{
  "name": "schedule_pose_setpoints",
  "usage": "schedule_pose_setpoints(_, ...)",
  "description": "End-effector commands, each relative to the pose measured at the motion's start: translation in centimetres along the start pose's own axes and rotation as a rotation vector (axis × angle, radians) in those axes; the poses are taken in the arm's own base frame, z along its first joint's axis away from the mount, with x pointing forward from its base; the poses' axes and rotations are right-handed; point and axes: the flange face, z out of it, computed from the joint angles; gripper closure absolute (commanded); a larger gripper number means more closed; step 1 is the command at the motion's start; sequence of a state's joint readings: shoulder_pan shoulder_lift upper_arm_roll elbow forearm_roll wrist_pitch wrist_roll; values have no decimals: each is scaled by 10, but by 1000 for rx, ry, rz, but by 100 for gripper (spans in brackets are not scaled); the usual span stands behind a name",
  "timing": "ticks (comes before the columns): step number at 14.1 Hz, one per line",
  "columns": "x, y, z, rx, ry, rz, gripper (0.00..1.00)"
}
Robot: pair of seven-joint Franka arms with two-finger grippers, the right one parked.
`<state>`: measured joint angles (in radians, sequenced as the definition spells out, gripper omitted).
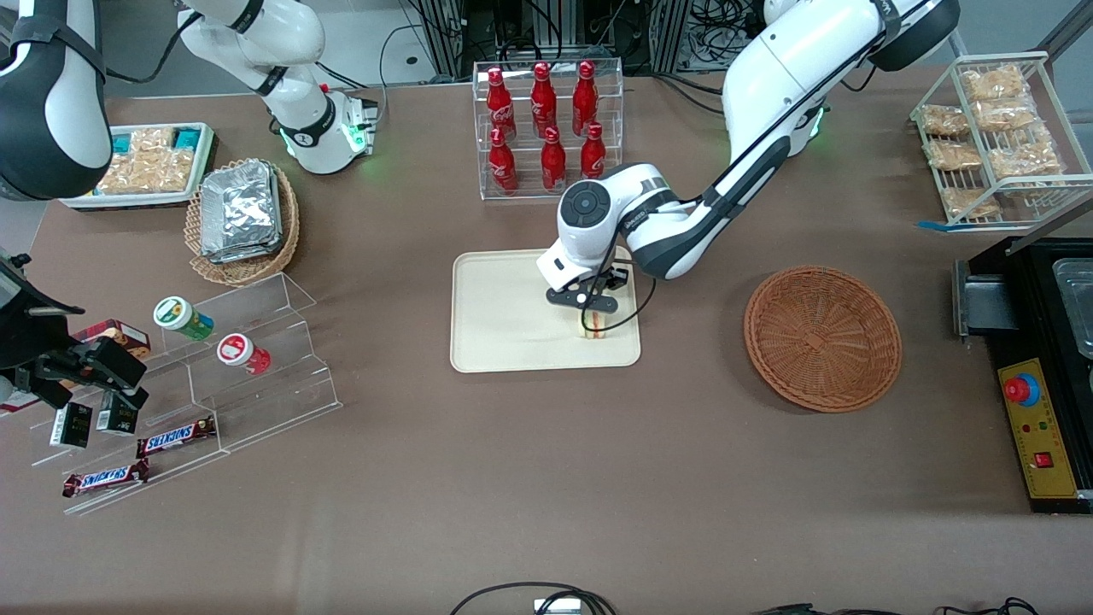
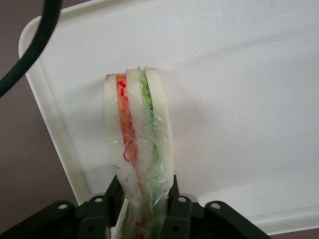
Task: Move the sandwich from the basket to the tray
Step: 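Lower the sandwich onto the tray and open the left gripper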
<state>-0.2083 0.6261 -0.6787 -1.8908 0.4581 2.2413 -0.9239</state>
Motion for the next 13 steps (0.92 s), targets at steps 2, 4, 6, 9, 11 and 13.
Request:
schedule_pose_setpoints(2, 7, 3, -13, 4, 30, -72, 1)
schedule_pose_setpoints(4, 22, -7, -33, -6, 56, -160, 1)
schedule_pose_setpoints(6, 40, -19, -56, -4, 72, -228, 1)
schedule_pose_setpoints(9, 70, -42, -98, -38, 33, -352, 1)
schedule_pose_setpoints(11, 84, -71, -122, -30, 15, -417, 1)
schedule_pose_setpoints(13, 95, -109, -145, -38, 18, -491, 1)
